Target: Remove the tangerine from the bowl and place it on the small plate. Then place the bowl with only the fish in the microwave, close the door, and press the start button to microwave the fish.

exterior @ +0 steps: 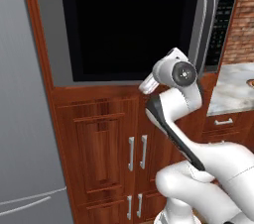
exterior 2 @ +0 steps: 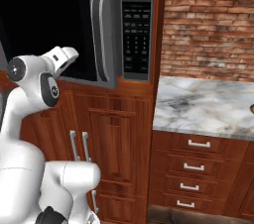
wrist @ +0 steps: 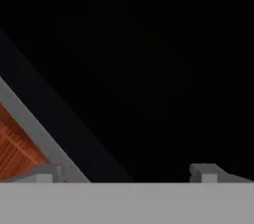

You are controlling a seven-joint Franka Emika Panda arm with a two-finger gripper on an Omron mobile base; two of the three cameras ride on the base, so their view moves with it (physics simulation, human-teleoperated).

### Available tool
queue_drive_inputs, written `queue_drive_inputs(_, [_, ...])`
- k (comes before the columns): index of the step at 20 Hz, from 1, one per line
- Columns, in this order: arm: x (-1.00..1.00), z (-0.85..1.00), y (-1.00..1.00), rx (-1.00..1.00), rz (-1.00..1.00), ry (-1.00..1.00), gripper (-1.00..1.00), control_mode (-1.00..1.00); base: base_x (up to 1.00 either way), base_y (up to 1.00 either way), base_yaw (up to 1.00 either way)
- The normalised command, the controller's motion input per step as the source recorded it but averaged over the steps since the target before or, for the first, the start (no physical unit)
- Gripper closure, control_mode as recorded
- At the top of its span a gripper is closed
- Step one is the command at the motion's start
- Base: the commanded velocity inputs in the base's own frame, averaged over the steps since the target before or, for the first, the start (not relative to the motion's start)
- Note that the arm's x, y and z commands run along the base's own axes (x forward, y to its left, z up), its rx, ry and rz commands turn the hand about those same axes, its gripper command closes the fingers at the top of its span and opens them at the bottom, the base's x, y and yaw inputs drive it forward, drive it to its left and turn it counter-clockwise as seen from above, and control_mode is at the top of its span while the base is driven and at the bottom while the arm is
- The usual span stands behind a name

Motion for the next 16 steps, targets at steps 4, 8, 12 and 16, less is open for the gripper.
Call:
queue_drive_inputs(4, [0.74, 0.00, -0.04, 0.03, 0.15, 0.18, -1.00, -1.00, 0.00, 0.00, 0.00])
queue_drive_inputs(8, [0.61, -0.04, -0.01, 0.05, 0.13, 0.07, -1.00, -1.00, 0.00, 0.00, 0.00])
queue_drive_inputs(12, [0.63, -0.06, 0.00, 0.03, 0.13, 0.10, -1.00, -1.00, 0.00, 0.00, 0.00])
queue_drive_inputs(16, [-0.17, -0.03, 0.00, 0.00, 0.12, 0.07, -1.00, -1.00, 0.00, 0.00, 0.00])
